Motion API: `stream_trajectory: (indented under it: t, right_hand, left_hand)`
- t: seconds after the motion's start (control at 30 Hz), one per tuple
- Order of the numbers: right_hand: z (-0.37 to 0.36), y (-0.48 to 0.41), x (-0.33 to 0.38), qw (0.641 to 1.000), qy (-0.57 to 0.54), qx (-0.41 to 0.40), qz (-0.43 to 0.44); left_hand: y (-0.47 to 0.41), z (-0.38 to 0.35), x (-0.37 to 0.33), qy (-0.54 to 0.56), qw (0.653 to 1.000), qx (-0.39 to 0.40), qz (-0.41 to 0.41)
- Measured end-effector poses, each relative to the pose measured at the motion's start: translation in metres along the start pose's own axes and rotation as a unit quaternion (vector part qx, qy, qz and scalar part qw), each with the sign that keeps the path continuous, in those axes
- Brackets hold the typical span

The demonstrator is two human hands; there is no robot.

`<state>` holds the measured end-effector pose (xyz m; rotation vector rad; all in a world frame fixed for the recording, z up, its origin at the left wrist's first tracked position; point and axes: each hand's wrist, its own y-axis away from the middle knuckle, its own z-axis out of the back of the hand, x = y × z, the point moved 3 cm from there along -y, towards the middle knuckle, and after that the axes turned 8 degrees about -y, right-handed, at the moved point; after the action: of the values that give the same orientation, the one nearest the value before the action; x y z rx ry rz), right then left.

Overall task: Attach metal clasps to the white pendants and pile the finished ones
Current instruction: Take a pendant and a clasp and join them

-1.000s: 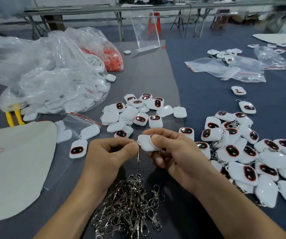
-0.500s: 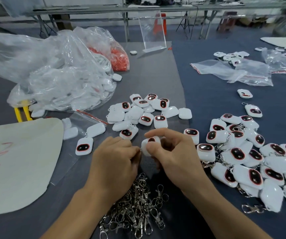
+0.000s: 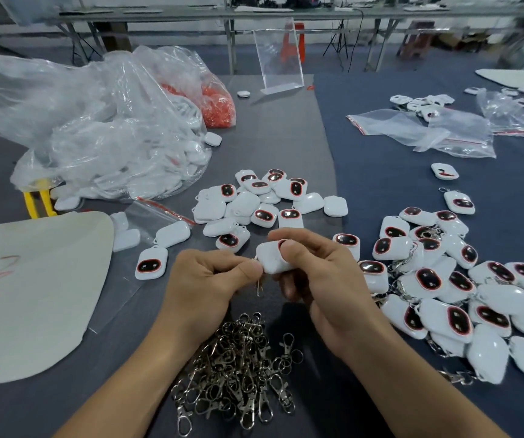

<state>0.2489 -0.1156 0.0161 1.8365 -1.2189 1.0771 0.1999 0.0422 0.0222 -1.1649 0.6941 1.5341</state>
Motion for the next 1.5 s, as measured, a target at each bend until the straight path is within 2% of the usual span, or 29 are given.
stream_trajectory:
  t: [0.03,0.07,0.13,0.2,0.23,0.27,0.37,0.47,0.53,0.57,0.6,0.63,0.67,0.7,0.77,0.83,0.87,0.9,0.93,1.0,1.07,1.17,1.23,1.33,1.43,1.5]
  right_hand:
    - [0.001,0.001,0.001,0.998,0.056,-0.007,0.041]
    - [0.002,0.002,0.003,0.984,0.150,-0.015,0.094]
    - [-0.003,0.009,0.004,0.930,0.314,-0.014,0.189]
    - [-0.008,0.014,0.002,0.911,0.349,-0.007,0.218]
    - [-0.008,0.015,0.001,0.914,0.342,-0.009,0.218]
    - [-0.007,0.013,0.002,0.923,0.322,-0.013,0.208]
    - [0.001,0.002,0.002,0.973,0.199,-0.033,0.115]
    - [0.003,-0.003,0.001,0.997,0.064,-0.048,0.019]
    - [0.002,-0.004,-0.002,0.999,-0.007,-0.041,-0.025]
    - [0.002,-0.004,-0.002,0.998,-0.026,-0.037,-0.035]
    - [0.003,-0.004,-0.003,0.998,-0.034,-0.039,-0.035]
    - [0.004,-0.004,-0.003,0.998,-0.031,-0.043,-0.026]
    - [0.004,-0.003,-0.002,0.999,-0.011,-0.049,-0.005]
    - [0.004,-0.001,-0.002,0.998,0.034,-0.053,0.029]
    - [0.000,0.004,-0.001,0.972,0.191,-0.050,0.130]
    - [-0.006,0.010,-0.001,0.923,0.317,-0.046,0.213]
    - [-0.007,0.012,-0.001,0.911,0.341,-0.054,0.228]
    - [-0.006,0.011,-0.001,0.912,0.338,-0.066,0.222]
    - [-0.003,0.008,0.000,0.928,0.306,-0.078,0.195]
    - [0.004,-0.001,0.000,0.972,0.182,-0.097,0.109]
    - [0.007,-0.006,0.000,0.991,0.070,-0.106,0.035]
    - [0.009,-0.009,0.000,0.994,0.009,-0.106,0.003]
    - [0.011,-0.010,0.000,0.994,0.002,-0.108,-0.001]
    - [0.013,-0.011,0.003,0.993,0.032,-0.109,0.013]
    - [0.018,-0.011,0.011,0.974,0.170,-0.116,0.094]
    - [0.024,-0.012,0.019,0.926,0.318,-0.125,0.162]
  left_hand:
    - [0.000,0.002,-0.001,-0.096,0.994,-0.015,-0.052]
    - [0.001,0.002,-0.003,-0.203,0.972,-0.021,-0.113]
    - [0.004,-0.003,-0.009,-0.364,0.905,-0.026,-0.217]
    - [0.003,-0.006,-0.009,-0.428,0.857,-0.034,-0.285]
    - [0.004,-0.007,-0.008,-0.431,0.854,-0.041,-0.289]
    - [0.004,-0.007,-0.008,-0.415,0.868,-0.046,-0.270]
    - [0.003,-0.001,-0.006,-0.295,0.940,-0.052,-0.165]
    - [0.000,-0.003,-0.003,-0.096,0.995,-0.001,-0.038]
    - [-0.002,-0.006,-0.001,0.022,0.999,0.023,0.028]
    - [-0.001,-0.006,-0.002,0.043,0.998,0.025,0.041]
    - [-0.001,-0.006,-0.003,0.035,0.999,0.020,0.033]
    - [-0.001,-0.004,-0.003,-0.019,1.000,0.007,-0.003]
    - [-0.001,-0.001,-0.003,-0.120,0.990,-0.007,-0.068]
    - [0.000,0.000,-0.006,-0.244,0.959,-0.017,-0.147]
    - [0.001,-0.004,-0.014,-0.418,0.868,-0.026,-0.267]
    - [0.005,-0.014,-0.017,-0.485,0.817,-0.017,-0.311]
    - [0.006,-0.018,-0.016,-0.492,0.816,-0.013,-0.305]
    - [0.006,-0.021,-0.014,-0.479,0.832,-0.009,-0.278]
    - [0.004,-0.019,-0.011,-0.442,0.865,-0.011,-0.237]
    - [-0.002,-0.011,-0.001,-0.305,0.944,-0.016,-0.125]
    - [-0.006,-0.007,0.007,-0.176,0.983,-0.002,-0.054]
    - [-0.010,-0.007,0.010,-0.072,0.997,0.023,-0.010]
    - [-0.011,-0.007,0.011,-0.060,0.998,0.007,-0.011]
    - [-0.009,-0.004,0.011,-0.107,0.992,-0.034,-0.054]
    - [-0.003,-0.004,0.004,-0.199,0.972,-0.060,-0.110]
    - [-0.002,-0.004,0.005,-0.205,0.973,-0.045,-0.095]
